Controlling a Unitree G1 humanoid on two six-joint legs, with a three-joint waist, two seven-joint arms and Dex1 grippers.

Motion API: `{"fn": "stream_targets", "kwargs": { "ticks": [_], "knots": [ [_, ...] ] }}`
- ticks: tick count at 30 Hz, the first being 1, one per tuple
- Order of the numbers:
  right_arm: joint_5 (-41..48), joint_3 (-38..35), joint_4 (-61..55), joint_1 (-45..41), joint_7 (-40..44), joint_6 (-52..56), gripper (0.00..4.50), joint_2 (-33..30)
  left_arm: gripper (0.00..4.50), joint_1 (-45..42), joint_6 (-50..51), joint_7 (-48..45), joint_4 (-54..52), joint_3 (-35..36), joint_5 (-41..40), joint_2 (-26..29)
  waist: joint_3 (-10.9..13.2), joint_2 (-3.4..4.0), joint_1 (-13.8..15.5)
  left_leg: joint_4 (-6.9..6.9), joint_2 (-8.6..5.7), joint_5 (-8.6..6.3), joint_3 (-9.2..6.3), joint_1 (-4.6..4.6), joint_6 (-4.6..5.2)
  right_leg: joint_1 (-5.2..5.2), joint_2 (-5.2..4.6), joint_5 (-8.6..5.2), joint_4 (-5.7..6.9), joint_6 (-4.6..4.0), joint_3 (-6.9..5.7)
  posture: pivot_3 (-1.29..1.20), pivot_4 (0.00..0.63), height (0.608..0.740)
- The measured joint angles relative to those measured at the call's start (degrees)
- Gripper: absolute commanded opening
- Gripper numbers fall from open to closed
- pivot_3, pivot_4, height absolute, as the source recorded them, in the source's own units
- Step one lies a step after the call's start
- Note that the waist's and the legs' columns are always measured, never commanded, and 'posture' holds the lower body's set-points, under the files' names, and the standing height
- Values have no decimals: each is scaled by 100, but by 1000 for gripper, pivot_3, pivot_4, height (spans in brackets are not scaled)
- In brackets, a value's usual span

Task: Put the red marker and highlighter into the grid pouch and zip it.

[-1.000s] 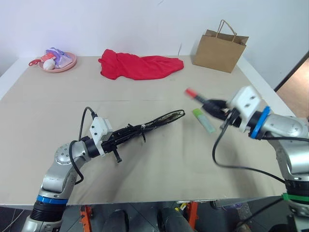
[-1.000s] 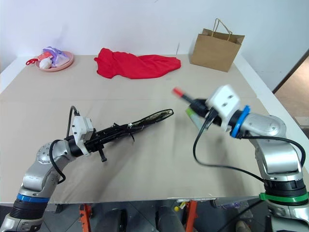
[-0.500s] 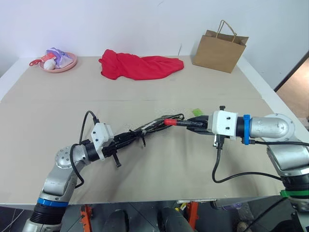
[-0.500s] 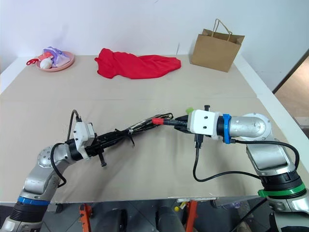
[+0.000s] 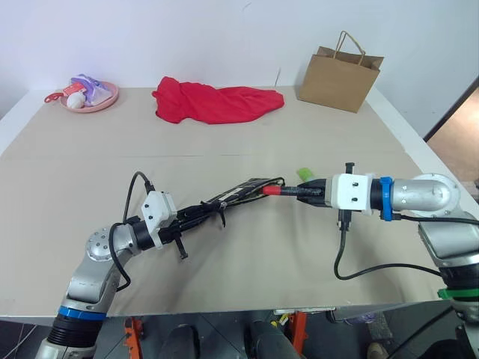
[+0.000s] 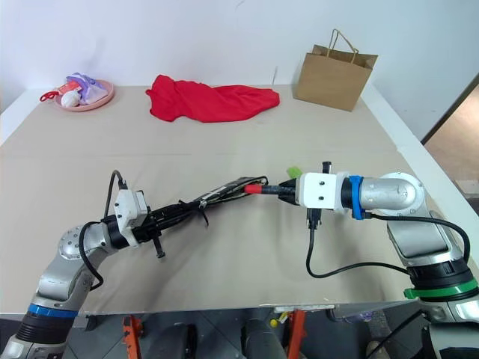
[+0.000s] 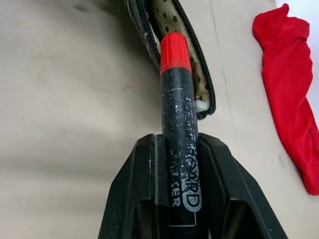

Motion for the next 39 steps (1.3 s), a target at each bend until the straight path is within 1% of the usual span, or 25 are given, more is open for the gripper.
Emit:
{"fn": "stream_targets", "kwargs": {
  "ticks": [4, 5, 9, 11, 15, 17, 19, 20, 21, 23, 24, 27, 31, 32, 34, 35, 36, 37, 39],
  "knots": [
    [-199, 284, 277, -227, 51, -204, 591, 191, 0, -9, -2, -4, 31, -36, 9, -22, 0, 0, 6, 1, 1, 1, -1, 0, -1, 0, 1, 0, 4, -1, -2, 0, 150, 740],
    [-324, 561, 443, -544, 89, -230, 591, 473, 0, -34, -5, -6, 51, -55, 13, -27, 0, 0, -14, 2, 3, 1, 3, 3, -1, -2, 4, 3, 4, -6, 4, 0, 150, 740],
    [-449, 918, 465, -804, 212, -317, 591, 816, 0, -42, -9, -8, 62, -63, 16, -33, 0, 0, 0, 1, 5, 2, -3, 1, -2, -1, 6, 5, 6, -10, -4, 0, 150, 740],
    [-639, 1324, 589, -1030, 293, -448, 591, 1200, 0, -41, -9, -7, 85, -67, 32, -27, 0, 0, 3, 2, 3, 2, -2, -1, -2, -1, 3, 6, 6, -11, -4, 0, 150, 740],
    [-789, 1492, 801, -1314, 311, -503, 591, 1543, 0, -42, -9, -9, 98, -60, 37, -10, 0, 0, 5, 6, 0, 2, -2, -1, -3, -1, -2, 6, 6, -12, -4, 0, 150, 740],
    [-837, 1538, 922, -1386, 316, -510, 1678, 1674, 0, -42, -9, -6, 105, -47, 40, 18, 0, 0, 5, 6, 1, 2, -4, -2, -3, -1, 0, 7, 8, -13, -7, 0, 150, 740],
    [-832, 1578, 926, -1387, 336, -510, 2278, 1744, 0, -42, -10, -2, 104, -42, 39, 17, 0, 0, 6, 6, 2, 2, -5, -1, -3, -1, 1, 7, 9, -13, -9, 0, 150, 740],
    [-820, 1586, 926, -1386, 354, -501, 2872, 1794, 0, -42, -10, -3, 104, -43, 38, 15, 0, 0, 6, 6, 3, 2, -5, -3, -3, -2, 1, 7, 9, -14, -9, 0, 150, 740],
    [-814, 1585, 925, -1386, 351, -499, 3239, 1806, 0, -42, -10, -3, 104, -43, 39, 15, 0, 0, 6, 6, 2, 2, -6, -2, -3, -1, 0, 7, 10, -14, -9, 0, 150, 740],
    [-815, 1581, 931, -1387, 319, -505, 4203, 1809, 0, -42, -10, -3, 104, -45, 38, 15, 0, 0, 6, 6, 2, 2, -5, -2, -3, -1, 0, 7, 9, -14, -9, 0, 150, 740],
    [-817, 1577, 939, -1387, 312, -509, 4429, 1806, 0, -42, -9, -1, 104, -45, 37, 15, 0, 0, 6, 6, 2, 2, -5, -2, -3, -1, -1, 7, 9, -14, -9, 0, 150, 740],
    [-811, 1537, 956, -1386, 291, -514, 4429, 1721, 0, -42, 12, 8, 102, -45, 12, -3, 0, 0, 7, 6, 1, 2, -5, -2, -3, -1, -1, 7, 10, -14, -10, 0, 150, 740],
    [-702, 1302, 993, -1384, 275, -460, 4429, 1545, 0, -42, 92, 35, 100, -44, -19, -60, 0, 0, 7, 6, 0, 2, -5, -2, -3, 0, -1, 7, 10, -14, -9, 0, 150, 740],
    [-343, 1036, 861, -1321, 345, -43, 4429, 1410, 0, -66, 125, 54, 97, -35, -82, -85, 0, 0, 8, 6, 1, 2, -6, -4, -3, -1, -1, 7, 10, -14, -10, 0, 150, 740],
    [-42, 782, 735, -1266, 410, 290, 4429, 1285, 0, -73, 131, 62, 82, -16, -122, -89, 0, 0, 11, 6, 1, 2, -9, -5, -3, 0, -2, 7, 9, -14, -11, 0, 150, 740],
    [523, 273, 496, -1216, 461, 910, 4429, 1103, 0, -80, 141, 102, 63, 4, -151, -89, 0, 0, 14, 5, 1, 2, -10, -5, -3, 1, -3, 7, 9, -13, -11, 0, 150, 740],
    [640, 167, 452, -1209, 458, 1036, 4429, 1069, 0, -80, 142, 110, 59, 4, -153, -89, 0, 0, 15, 5, 1, 2, -11, -5, -3, 1, -4, 7, 9, -13, -12, 0, 150, 740],
    [998, -290, 318, -1197, 438, 1407, 4429, 921, 0, -79, 147, 128, 35, 5, -154, -89, 0, 0, 14, 5, 0, 2, -12, -3, -3, 4, -3, 7, 9, -13, -13, 0, 150, 740],
    [1135, -486, 295, -1087, 416, 1551, 4429, 795, 0, -79, 154, 135, 7, 6, -161, -90, 0, 0, 8, 5, 0, 2, -9, -1, -3, 3, -2, 7, 9, -13, -11, 0, 150, 740]
  ]
}}
